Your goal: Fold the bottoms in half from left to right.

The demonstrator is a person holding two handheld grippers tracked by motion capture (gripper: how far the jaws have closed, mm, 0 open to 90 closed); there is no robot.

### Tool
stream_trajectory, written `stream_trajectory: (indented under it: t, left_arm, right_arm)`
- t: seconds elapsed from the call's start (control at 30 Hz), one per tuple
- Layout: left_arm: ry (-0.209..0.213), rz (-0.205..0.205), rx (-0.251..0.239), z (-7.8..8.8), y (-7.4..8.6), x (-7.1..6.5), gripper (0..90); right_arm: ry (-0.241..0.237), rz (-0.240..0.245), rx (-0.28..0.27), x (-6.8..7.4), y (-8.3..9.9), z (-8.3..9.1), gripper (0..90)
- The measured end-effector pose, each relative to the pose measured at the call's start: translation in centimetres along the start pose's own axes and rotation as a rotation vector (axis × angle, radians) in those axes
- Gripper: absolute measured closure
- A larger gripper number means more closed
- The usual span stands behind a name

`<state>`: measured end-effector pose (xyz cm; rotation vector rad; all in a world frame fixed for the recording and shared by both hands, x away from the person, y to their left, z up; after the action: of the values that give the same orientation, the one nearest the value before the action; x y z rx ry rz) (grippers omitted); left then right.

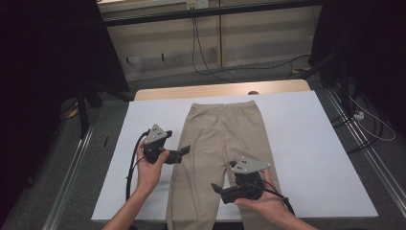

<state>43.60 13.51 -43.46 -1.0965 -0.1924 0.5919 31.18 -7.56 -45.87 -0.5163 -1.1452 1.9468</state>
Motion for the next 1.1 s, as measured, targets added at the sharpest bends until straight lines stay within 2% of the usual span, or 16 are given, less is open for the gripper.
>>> stream_trajectory:
  t: [0.17, 0.2, 0.23, 0.27, 0.3, 0.4, 0.43, 0.5, 0.6, 0.67, 0.7, 0.8, 0.87, 1.0, 1.07, 1.1]
  left_arm:
    - [0.003, 0.061, -0.04, -0.5, -0.4, 1.0, 8.2]
    - [-0.009, 0.077, -0.046, -0.5, -0.4, 1.4, 8.2]
    - [-0.027, 0.068, -0.045, -0.7, -0.5, 2.1, 8.2]
    - [-0.027, 0.068, -0.045, -0.7, -0.5, 2.1, 8.2]
    - [-0.032, 0.071, -0.025, -1.0, -0.6, 2.8, 8.2]
    - [-0.048, 0.076, -0.03, -1.4, -0.8, 3.4, 8.3]
    - [-0.051, 0.086, -0.024, -1.9, -1.0, 3.9, 8.6]
    - [-0.073, 0.079, -0.016, -2.4, -1.2, 4.3, 8.6]
    - [-0.075, 0.068, -0.01, -3.0, -1.5, 4.8, 9.3]
    - [-0.097, 0.068, 0.012, -4.0, -1.6, 5.4, 11.0]
    - [-0.097, 0.068, 0.012, -4.0, -1.6, 5.4, 11.3]
    - [-0.097, 0.065, 0.038, -4.9, -1.6, 5.7, 11.3]
    - [-0.095, 0.059, 0.039, -5.7, -1.5, 5.9, 11.6]
    - [-0.107, 0.042, 0.044, -6.2, -1.5, 6.2, 13.2]
    - [-0.139, 0.027, 0.053, -6.3, -1.7, 6.7, 13.3]
    - [-0.151, 0.043, 0.04, -6.4, -1.8, 7.1, 16.0]
  right_arm:
    - [-0.024, 0.021, 0.025, 0.7, -0.9, -1.6, 7.5]
    - [-0.024, 0.021, 0.025, 0.7, -0.9, -1.6, 7.5]
    - [-0.06, 0.018, 0.04, 1.0, -1.2, -2.3, 9.2]
    - [-0.074, 0.031, 0.048, 1.1, -1.3, -2.8, 11.5]
    - [-0.076, 0.04, 0.058, 1.2, -1.4, -3.2, 14.0]
    - [-0.078, 0.06, 0.066, 1.6, -1.6, -4.0, 15.8]
    - [-0.078, 0.081, 0.08, 2.1, -1.7, -4.6, 17.0]
    - [-0.093, 0.104, 0.107, 2.8, -1.9, -5.1, 18.1]
    - [-0.134, 0.103, 0.158, 4.0, -2.2, -5.8, 21.5]
    - [-0.151, 0.129, 0.165, 4.8, -2.5, -6.1, 24.4]
    - [-0.151, 0.129, 0.165, 4.8, -2.5, -6.1, 24.4]
    - [-0.159, 0.147, 0.179, 6.1, -2.8, -6.6, 29.1]
    - [-0.172, 0.146, 0.212, 7.2, -3.0, -7.5, 33.0]
    - [-0.17, 0.169, 0.216, 8.8, -3.2, -8.7, 36.6]
    - [-0.177, 0.181, 0.217, 9.2, -3.1, -9.0, 36.4]
    - [-0.189, 0.184, 0.212, 10.2, -3.1, -9.3, 40.0]
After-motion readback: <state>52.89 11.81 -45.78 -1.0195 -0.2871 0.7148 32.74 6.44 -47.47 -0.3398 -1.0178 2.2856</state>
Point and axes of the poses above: each handheld gripper's, and its own axes: z roughly backward along the jaws, y roughly out of its underside, x roughly to its left, the point moved 5 cm from there along -z, roughly forward along the jaws, and after that the axes turned 9 degrees about y, right-handed, at the moved point
